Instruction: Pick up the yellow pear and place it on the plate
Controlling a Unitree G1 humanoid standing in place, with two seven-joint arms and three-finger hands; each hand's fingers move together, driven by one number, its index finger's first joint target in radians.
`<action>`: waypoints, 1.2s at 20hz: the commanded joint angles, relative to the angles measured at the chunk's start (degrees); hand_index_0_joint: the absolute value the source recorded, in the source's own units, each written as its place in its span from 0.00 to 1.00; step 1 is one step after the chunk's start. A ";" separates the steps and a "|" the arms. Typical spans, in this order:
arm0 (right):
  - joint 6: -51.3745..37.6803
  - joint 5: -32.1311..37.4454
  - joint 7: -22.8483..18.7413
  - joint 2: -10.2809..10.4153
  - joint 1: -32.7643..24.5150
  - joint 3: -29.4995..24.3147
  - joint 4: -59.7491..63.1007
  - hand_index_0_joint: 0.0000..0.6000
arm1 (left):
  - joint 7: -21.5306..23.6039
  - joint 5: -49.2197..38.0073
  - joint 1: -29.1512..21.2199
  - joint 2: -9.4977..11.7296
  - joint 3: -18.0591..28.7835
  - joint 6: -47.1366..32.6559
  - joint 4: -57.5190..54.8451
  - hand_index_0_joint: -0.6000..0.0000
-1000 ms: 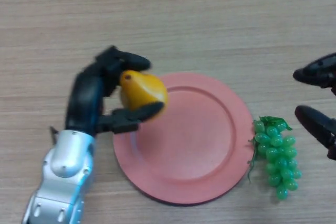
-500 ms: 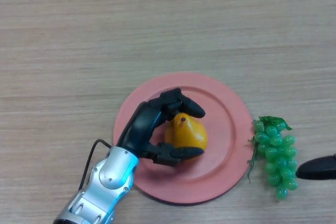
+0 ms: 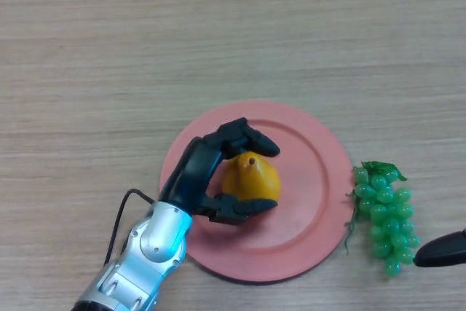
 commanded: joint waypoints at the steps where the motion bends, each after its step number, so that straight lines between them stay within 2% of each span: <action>1: -9.21 -0.91 -0.73 -1.42 -1.82 -0.38 -1.88 0.00 | -2.29 0.33 1.33 0.47 8.09 3.45 -13.82 1.00; 4: -9.73 -1.25 -1.18 -1.46 -2.18 0.63 -0.51 0.00 | -6.41 -3.73 5.52 0.47 12.57 15.35 -29.74 1.00; 7: -9.18 -1.50 -1.47 -2.02 -3.03 2.32 0.86 0.00 | -10.15 -9.31 9.02 0.47 20.35 24.78 -45.11 1.00; 8: -9.21 -1.39 -1.52 -2.15 -3.54 2.75 1.38 0.00 | -10.80 -11.07 9.86 0.48 23.07 24.68 -47.69 1.00; 9: -9.23 -1.26 -1.86 -2.35 -4.19 3.36 1.98 0.00 | -11.43 -14.06 11.05 1.58 25.69 26.73 -51.41 1.00; 13: -10.42 -1.55 -1.88 -2.79 -5.46 5.48 4.68 0.00 | -15.16 -23.23 14.43 6.19 35.06 26.43 -57.98 1.00; 15: -10.43 -0.81 -1.74 -3.32 -6.59 5.89 5.75 0.00 | -14.72 -24.01 14.59 7.36 37.58 23.34 -58.10 1.00; 17: -12.30 -2.19 -2.07 -3.38 -7.32 7.59 7.59 0.00 | -15.26 -22.17 16.65 7.29 38.42 19.23 -57.11 1.00; 21: -10.86 -1.03 -1.90 -3.70 -8.10 7.79 7.45 0.00 | -17.67 -23.20 17.56 8.83 41.99 21.97 -58.13 1.00; 24: -10.39 -1.43 -1.75 -3.58 -8.08 8.66 7.20 0.00 | -16.64 -20.98 16.61 9.06 41.36 22.45 -58.94 1.00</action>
